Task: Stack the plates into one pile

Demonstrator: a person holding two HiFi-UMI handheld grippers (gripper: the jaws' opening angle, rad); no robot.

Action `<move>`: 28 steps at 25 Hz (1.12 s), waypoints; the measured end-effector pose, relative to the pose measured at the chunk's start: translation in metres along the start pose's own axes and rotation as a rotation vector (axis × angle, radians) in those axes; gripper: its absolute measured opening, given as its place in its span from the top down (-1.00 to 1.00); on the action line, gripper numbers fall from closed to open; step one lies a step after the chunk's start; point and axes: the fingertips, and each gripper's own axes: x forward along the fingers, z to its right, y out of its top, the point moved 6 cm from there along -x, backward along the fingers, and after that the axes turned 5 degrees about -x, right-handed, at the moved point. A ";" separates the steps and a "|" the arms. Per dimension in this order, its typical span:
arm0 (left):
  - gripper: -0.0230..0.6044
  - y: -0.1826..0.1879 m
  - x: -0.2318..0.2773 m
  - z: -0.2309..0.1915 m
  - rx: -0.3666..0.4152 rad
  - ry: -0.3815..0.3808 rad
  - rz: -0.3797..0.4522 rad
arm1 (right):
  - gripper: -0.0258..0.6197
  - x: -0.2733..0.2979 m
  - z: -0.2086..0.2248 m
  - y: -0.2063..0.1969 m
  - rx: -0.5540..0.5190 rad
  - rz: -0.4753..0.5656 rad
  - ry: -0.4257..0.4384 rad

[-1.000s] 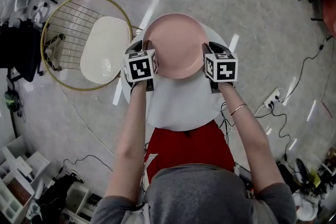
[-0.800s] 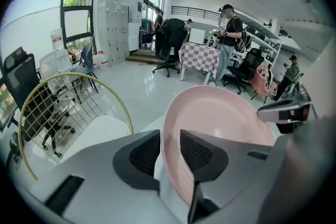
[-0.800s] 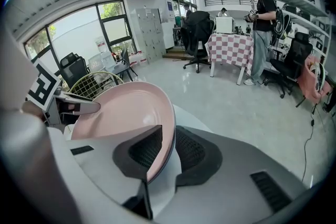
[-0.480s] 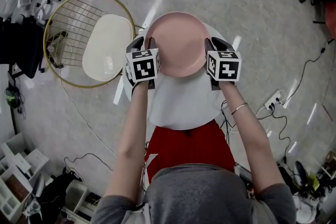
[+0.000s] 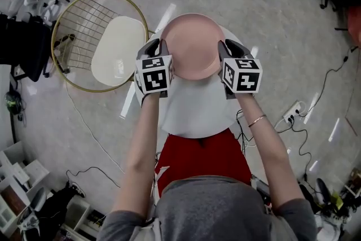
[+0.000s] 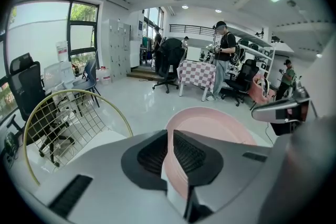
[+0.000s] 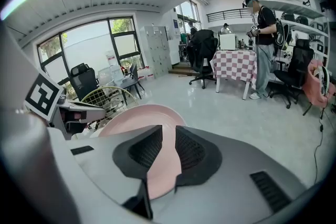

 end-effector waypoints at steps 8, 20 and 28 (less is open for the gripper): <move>0.87 0.000 -0.043 0.007 0.007 -0.029 0.102 | 0.66 -0.032 -0.017 0.003 0.000 0.086 0.038; 0.87 -0.014 -0.094 0.009 0.022 -0.053 0.175 | 0.78 -0.089 -0.041 0.000 0.037 0.238 0.071; 0.87 -0.020 -0.127 0.022 0.073 -0.076 0.251 | 0.80 -0.120 -0.051 -0.007 0.004 0.295 0.092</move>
